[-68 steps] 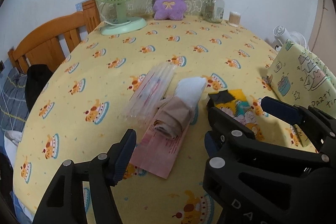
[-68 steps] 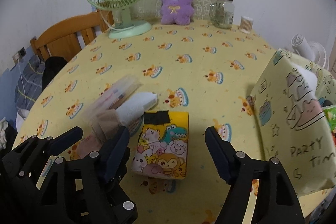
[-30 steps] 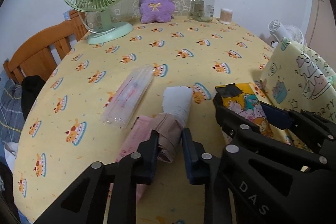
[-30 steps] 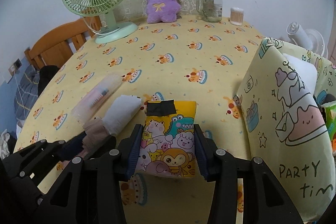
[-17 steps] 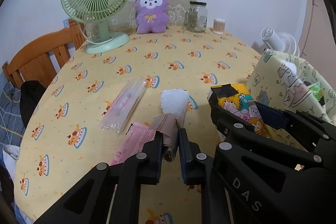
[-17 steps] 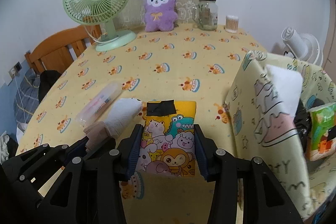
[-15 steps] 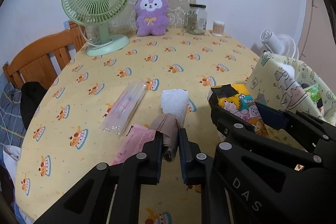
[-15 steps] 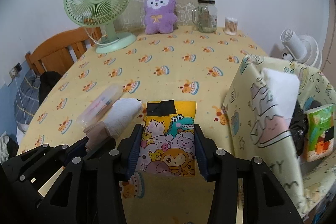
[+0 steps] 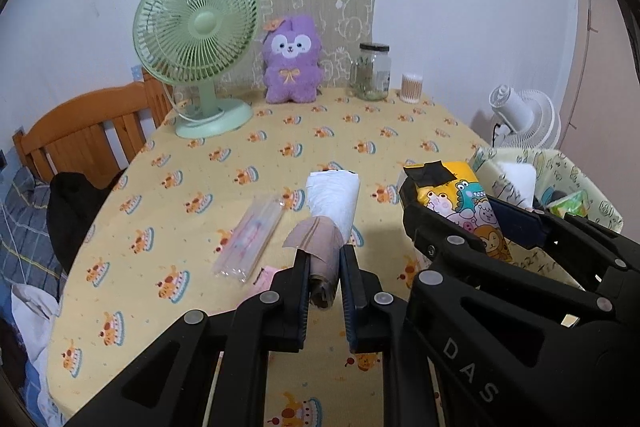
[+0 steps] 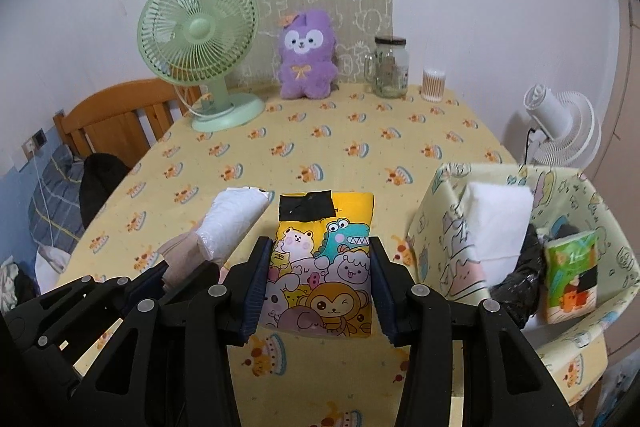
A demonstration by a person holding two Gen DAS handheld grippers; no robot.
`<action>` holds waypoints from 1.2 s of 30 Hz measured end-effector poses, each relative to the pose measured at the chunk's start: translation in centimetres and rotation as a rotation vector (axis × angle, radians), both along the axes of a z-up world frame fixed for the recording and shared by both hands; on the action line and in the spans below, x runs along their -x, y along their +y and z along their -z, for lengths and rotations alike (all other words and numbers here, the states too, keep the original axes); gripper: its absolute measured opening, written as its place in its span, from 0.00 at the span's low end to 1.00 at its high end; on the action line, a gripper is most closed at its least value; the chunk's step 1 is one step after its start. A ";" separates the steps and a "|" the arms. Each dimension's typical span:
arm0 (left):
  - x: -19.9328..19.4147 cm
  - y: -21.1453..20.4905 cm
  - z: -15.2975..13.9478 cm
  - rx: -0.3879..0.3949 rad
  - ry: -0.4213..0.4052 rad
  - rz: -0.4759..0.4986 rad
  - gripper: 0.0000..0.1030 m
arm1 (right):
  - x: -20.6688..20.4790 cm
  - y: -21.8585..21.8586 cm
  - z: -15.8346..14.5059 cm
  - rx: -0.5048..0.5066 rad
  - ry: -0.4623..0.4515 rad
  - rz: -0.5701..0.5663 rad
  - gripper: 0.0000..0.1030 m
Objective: Organize soft objects
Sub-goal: 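Lift the snack bag and beige cloth and carry them over the box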
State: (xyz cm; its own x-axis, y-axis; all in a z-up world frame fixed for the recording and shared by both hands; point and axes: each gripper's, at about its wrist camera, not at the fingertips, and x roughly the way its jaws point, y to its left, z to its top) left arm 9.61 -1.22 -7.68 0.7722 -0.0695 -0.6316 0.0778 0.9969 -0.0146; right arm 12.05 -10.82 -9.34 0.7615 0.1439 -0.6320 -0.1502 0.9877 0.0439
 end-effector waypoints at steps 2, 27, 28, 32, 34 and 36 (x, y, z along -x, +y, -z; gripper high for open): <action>0.1 0.1 -0.6 0.001 -0.010 -0.004 0.12 | 0.1 0.1 -0.5 0.000 -0.010 -0.004 0.49; 0.7 -1.9 -4.8 0.001 -0.116 -0.005 0.12 | 1.1 -1.5 -5.6 0.002 -0.118 -0.009 0.49; 0.7 -2.1 -4.9 0.002 -0.118 -0.003 0.12 | 1.1 -1.7 -5.7 0.003 -0.119 -0.007 0.49; 0.5 -2.9 -5.2 0.004 -0.127 0.008 0.12 | 1.0 -2.7 -6.0 0.006 -0.127 0.001 0.49; 0.4 -3.5 -5.3 0.004 -0.131 0.014 0.12 | 1.0 -3.3 -6.2 0.006 -0.132 0.007 0.49; 0.3 -4.0 -5.3 0.002 -0.133 0.021 0.12 | 1.0 -3.8 -6.3 0.006 -0.136 0.013 0.49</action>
State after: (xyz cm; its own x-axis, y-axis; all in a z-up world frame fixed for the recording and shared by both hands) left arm 9.33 -5.19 -2.33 0.8478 -0.0875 -0.5231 0.0997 0.9950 -0.0049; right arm 11.04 -14.59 -3.02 0.8418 0.1305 -0.5238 -0.1421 0.9897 0.0183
